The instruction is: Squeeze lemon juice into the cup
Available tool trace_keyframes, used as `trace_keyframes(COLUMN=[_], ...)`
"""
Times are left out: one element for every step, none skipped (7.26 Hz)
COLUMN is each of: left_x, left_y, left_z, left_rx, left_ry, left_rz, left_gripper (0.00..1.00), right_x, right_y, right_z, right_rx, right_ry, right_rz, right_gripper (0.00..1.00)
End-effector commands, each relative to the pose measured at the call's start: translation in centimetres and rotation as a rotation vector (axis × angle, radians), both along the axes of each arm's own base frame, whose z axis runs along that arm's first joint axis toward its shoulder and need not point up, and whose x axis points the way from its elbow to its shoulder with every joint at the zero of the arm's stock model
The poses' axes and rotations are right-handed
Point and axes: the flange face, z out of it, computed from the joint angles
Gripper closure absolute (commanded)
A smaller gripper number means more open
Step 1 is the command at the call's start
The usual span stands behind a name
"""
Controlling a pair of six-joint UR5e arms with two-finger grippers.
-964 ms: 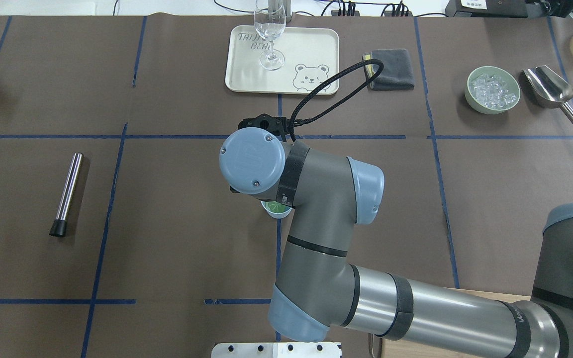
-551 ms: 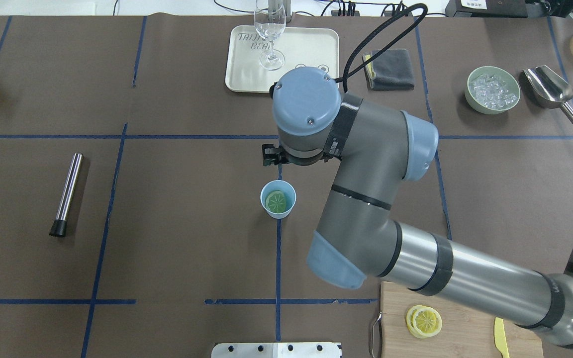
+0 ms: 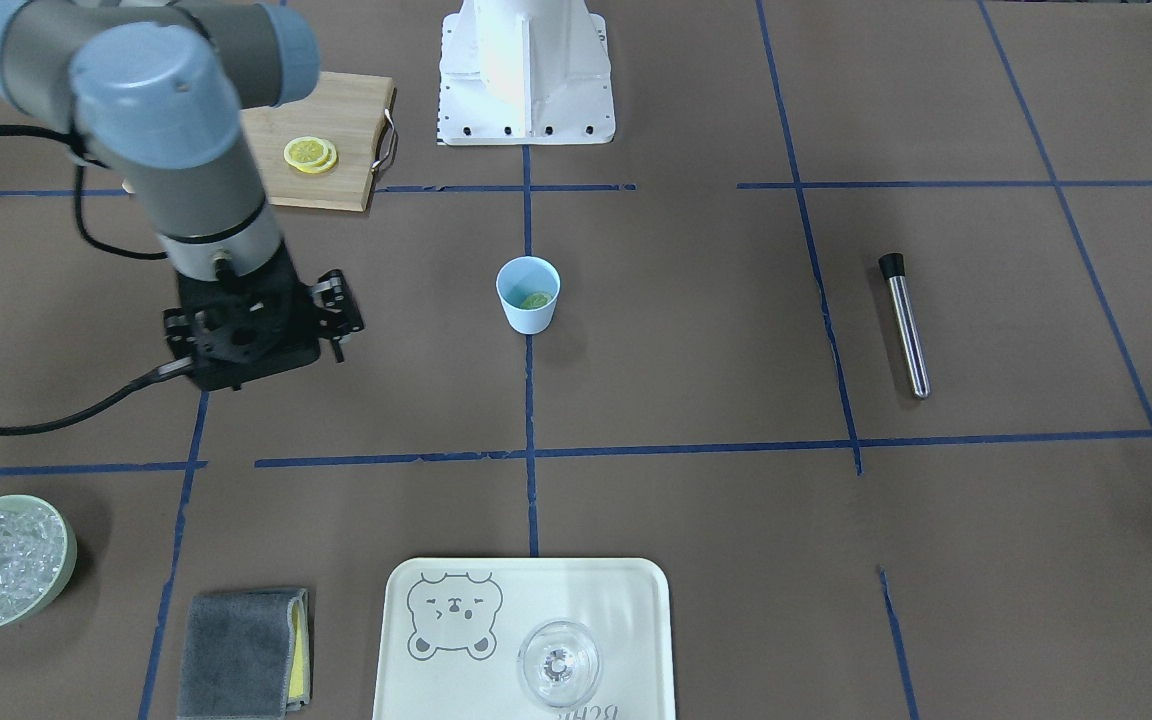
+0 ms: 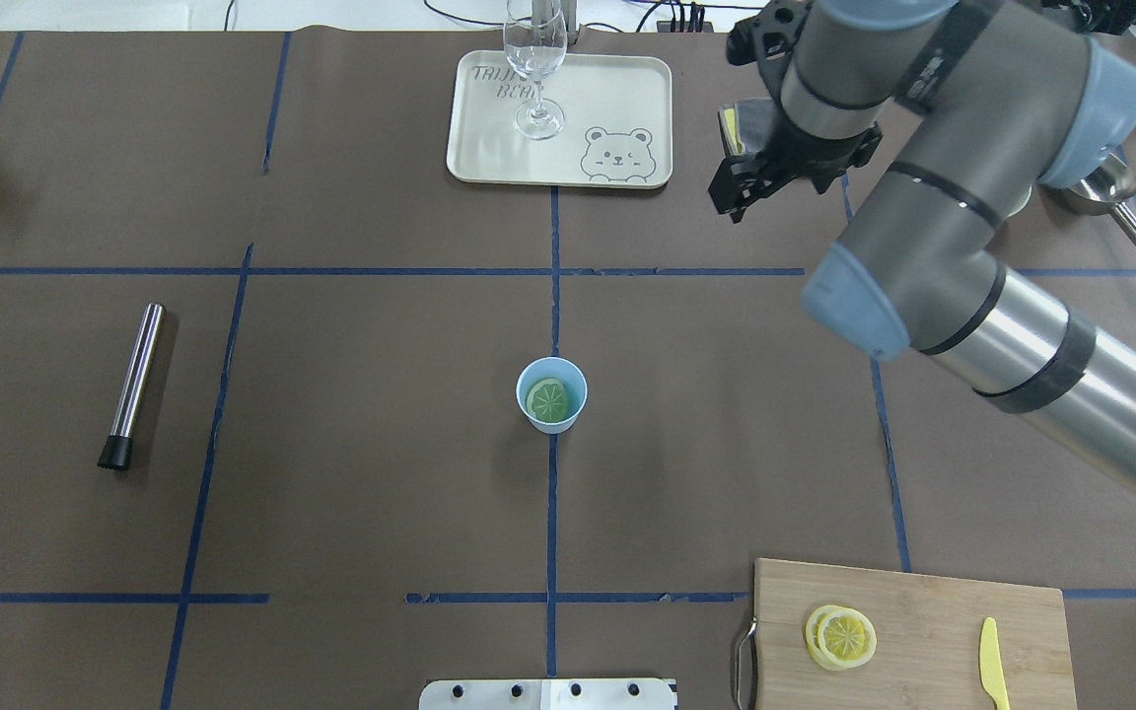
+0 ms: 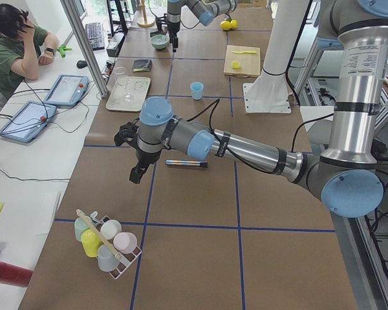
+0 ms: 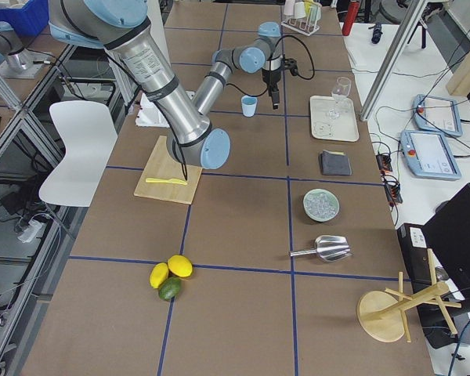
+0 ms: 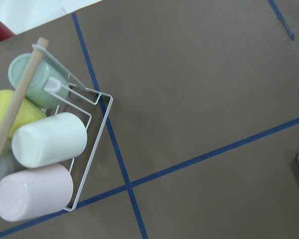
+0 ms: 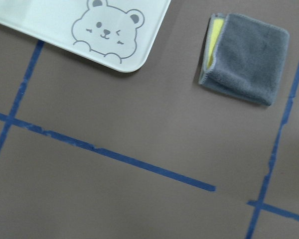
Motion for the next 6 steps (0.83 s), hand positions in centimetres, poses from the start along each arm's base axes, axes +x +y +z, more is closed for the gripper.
trace_keyframes(left_x=[0.2,0.4,0.5,0.7,5.3,10.8], left_y=[-1.0,-1.0,-1.1,-1.0,-1.1,-1.3], left_z=[0.8,0.5,0.1,-1.8,-2.2,-2.2], left_rx=[0.140,0.121,0.123,0.169,0.166,0.107], left_ry=[0.024,0.060,0.066,0.073,0.086,0.108], left_rz=[-0.010,-0.018,-0.019,-0.010,0.078,0.134], left_gripper=[0.00,0.00,0.00,0.00,0.00,0.00], right_x=[12.4,18.5,23.4,26.9,31.1,34.5], right_y=[-4.1,-3.6,-1.8,1.0,3.5,5.8], right_z=[7.3,13.1,20.3,26.6,31.2,33.6], right_rx=[0.007,-0.008,-0.022,-0.092,-0.174,-0.212], right_ry=[-0.028,-0.022,0.025,0.059,0.078,0.060], right_rz=[-0.092,-0.099,-0.144,-0.136,-0.075,-0.015], right_gripper=[0.00,0.00,0.00,0.00,0.00,0.00])
